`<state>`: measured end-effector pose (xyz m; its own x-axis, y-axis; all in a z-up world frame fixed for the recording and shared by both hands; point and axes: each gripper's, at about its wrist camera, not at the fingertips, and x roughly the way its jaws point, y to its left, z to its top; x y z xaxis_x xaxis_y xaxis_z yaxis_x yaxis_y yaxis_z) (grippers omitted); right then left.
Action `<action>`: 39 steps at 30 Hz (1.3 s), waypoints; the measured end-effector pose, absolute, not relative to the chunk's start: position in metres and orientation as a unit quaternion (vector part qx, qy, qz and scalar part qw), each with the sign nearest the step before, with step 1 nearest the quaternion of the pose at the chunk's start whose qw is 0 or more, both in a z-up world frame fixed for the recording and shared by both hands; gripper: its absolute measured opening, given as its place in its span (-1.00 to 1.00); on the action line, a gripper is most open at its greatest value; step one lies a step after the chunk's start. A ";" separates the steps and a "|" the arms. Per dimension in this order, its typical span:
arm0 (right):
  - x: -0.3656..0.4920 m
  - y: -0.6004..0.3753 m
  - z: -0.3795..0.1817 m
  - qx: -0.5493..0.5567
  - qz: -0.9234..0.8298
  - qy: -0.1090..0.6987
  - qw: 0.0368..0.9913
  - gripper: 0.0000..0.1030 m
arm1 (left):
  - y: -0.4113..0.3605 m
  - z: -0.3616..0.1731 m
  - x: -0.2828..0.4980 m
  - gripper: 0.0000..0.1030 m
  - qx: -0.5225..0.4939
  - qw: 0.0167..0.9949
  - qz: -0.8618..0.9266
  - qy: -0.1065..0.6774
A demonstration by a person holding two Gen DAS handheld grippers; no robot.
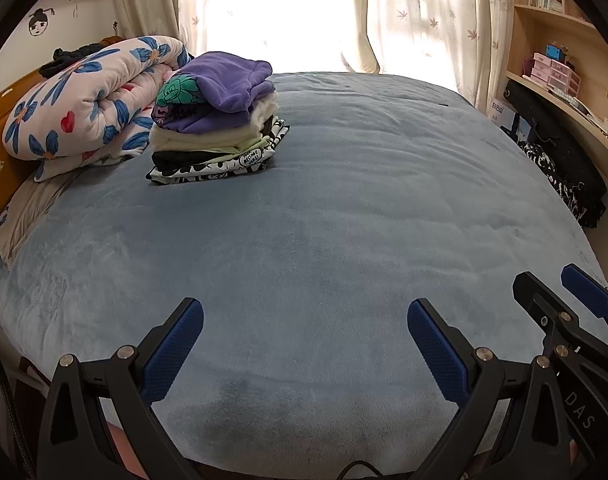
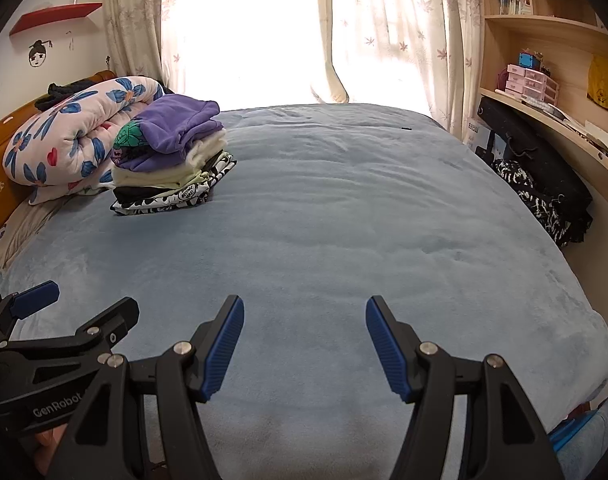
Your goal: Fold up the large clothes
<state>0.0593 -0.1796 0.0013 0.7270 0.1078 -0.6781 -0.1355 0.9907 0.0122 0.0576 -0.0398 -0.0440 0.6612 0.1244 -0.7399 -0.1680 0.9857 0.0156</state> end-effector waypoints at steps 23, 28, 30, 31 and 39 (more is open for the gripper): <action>0.060 -0.180 0.001 -0.020 0.066 0.364 0.929 0.24 | -0.040 -0.045 0.054 0.97 -0.025 0.911 0.084 0.403; 0.059 -0.180 0.001 -0.020 0.065 0.364 0.929 0.24 | -0.042 -0.046 0.051 0.97 -0.027 0.910 0.085 0.406; 0.059 -0.180 0.001 -0.020 0.065 0.364 0.929 0.24 | -0.041 -0.045 0.050 0.97 -0.027 0.910 0.086 0.406; 0.059 -0.180 0.001 -0.020 0.065 0.364 0.929 0.24 | -0.041 -0.045 0.051 0.97 -0.027 0.910 0.086 0.406; 0.059 -0.184 -0.001 -0.020 0.064 0.366 0.928 0.24 | -0.039 -0.046 0.052 0.97 -0.027 0.908 0.086 0.410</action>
